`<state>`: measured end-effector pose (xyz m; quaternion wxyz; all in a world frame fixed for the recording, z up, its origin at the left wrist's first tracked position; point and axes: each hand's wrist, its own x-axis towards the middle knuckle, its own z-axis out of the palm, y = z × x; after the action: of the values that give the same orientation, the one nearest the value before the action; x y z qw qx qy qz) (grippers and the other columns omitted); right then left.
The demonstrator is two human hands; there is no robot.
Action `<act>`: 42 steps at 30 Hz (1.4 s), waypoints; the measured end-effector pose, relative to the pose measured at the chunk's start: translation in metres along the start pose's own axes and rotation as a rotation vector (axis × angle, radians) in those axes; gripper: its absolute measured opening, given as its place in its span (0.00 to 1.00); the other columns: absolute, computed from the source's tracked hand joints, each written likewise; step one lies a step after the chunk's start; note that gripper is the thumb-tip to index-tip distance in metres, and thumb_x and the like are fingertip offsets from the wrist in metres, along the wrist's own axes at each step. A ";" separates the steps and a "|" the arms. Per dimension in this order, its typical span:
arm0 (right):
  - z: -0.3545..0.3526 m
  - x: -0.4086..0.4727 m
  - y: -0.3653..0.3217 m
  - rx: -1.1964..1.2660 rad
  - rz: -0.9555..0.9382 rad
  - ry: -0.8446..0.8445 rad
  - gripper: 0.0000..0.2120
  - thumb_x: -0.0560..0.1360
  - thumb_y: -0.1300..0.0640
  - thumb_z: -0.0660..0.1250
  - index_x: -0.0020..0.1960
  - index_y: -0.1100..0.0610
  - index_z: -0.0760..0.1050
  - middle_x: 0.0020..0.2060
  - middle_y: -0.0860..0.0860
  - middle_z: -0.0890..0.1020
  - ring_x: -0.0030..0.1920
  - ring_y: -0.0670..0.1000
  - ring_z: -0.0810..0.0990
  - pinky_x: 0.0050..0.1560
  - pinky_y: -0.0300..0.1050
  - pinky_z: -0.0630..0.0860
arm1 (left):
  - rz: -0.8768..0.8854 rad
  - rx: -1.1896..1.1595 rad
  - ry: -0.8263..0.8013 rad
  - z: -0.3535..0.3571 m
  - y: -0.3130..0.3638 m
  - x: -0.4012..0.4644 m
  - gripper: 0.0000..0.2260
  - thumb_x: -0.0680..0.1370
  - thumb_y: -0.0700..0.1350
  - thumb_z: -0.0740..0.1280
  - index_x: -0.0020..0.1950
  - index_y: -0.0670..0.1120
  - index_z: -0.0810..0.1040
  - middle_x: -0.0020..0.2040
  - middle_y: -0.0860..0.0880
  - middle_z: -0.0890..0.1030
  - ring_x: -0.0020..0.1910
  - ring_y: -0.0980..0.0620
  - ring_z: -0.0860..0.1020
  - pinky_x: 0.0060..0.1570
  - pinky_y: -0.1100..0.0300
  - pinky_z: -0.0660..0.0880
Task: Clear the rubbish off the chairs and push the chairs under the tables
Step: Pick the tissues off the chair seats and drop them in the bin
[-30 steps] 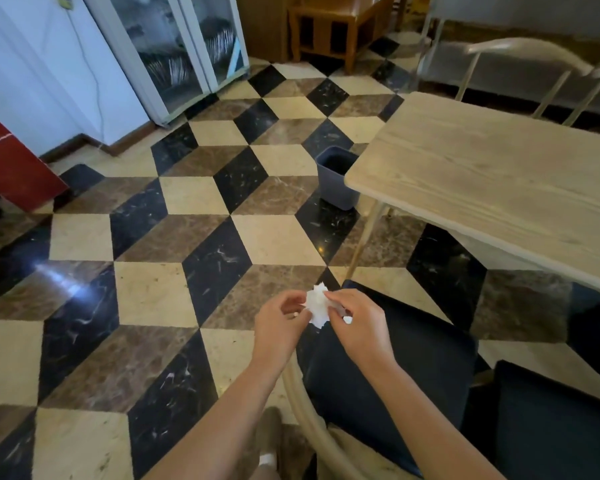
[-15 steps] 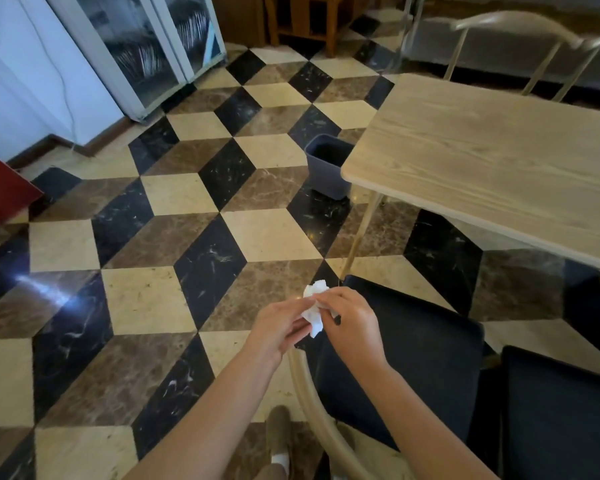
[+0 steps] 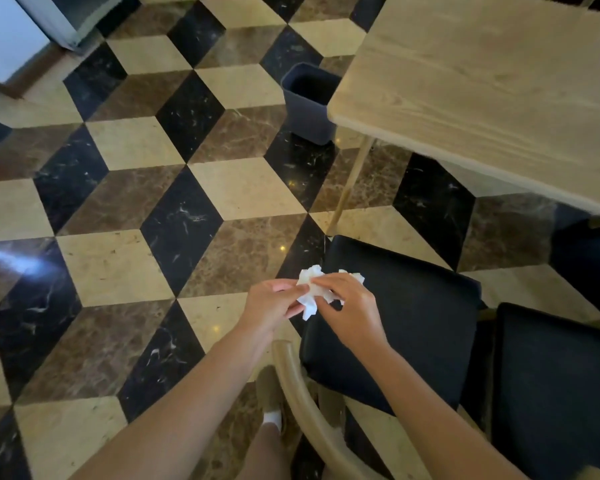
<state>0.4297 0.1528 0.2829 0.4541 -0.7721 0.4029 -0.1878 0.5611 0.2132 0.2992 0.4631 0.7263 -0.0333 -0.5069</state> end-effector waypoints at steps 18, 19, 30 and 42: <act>0.085 0.075 0.259 -0.945 0.192 -0.429 0.20 0.70 0.69 0.66 0.60 0.58 0.71 0.58 0.54 0.74 0.58 0.56 0.71 0.43 0.47 0.76 | -0.248 -0.091 0.155 -0.059 -0.115 0.136 0.10 0.73 0.41 0.71 0.52 0.39 0.80 0.50 0.42 0.83 0.49 0.47 0.82 0.43 0.61 0.78; 0.088 0.075 0.264 -0.969 0.188 -0.451 0.20 0.69 0.70 0.66 0.59 0.59 0.71 0.56 0.54 0.74 0.57 0.56 0.72 0.42 0.46 0.76 | -0.245 -0.092 0.168 -0.061 -0.119 0.136 0.09 0.73 0.41 0.70 0.51 0.40 0.80 0.49 0.42 0.83 0.49 0.48 0.82 0.43 0.61 0.77; 0.082 0.084 0.257 -0.613 0.310 -0.298 0.04 0.74 0.65 0.63 0.45 0.65 0.76 0.47 0.59 0.76 0.46 0.60 0.76 0.44 0.46 0.72 | -0.214 -0.124 0.269 -0.063 -0.114 0.119 0.08 0.72 0.42 0.72 0.49 0.43 0.81 0.50 0.44 0.83 0.48 0.48 0.83 0.48 0.57 0.79; 0.009 0.061 0.061 -0.335 -0.031 -0.104 0.07 0.76 0.60 0.62 0.46 0.57 0.79 0.44 0.52 0.79 0.47 0.54 0.77 0.48 0.47 0.71 | -0.059 -0.127 0.370 -0.057 -0.036 0.029 0.07 0.72 0.40 0.72 0.49 0.42 0.82 0.47 0.42 0.83 0.47 0.48 0.82 0.48 0.57 0.79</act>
<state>0.4450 0.0933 0.2214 0.3363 -0.8518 0.3927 -0.0846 0.6039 0.2556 0.2569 0.4912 0.7770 0.1054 -0.3793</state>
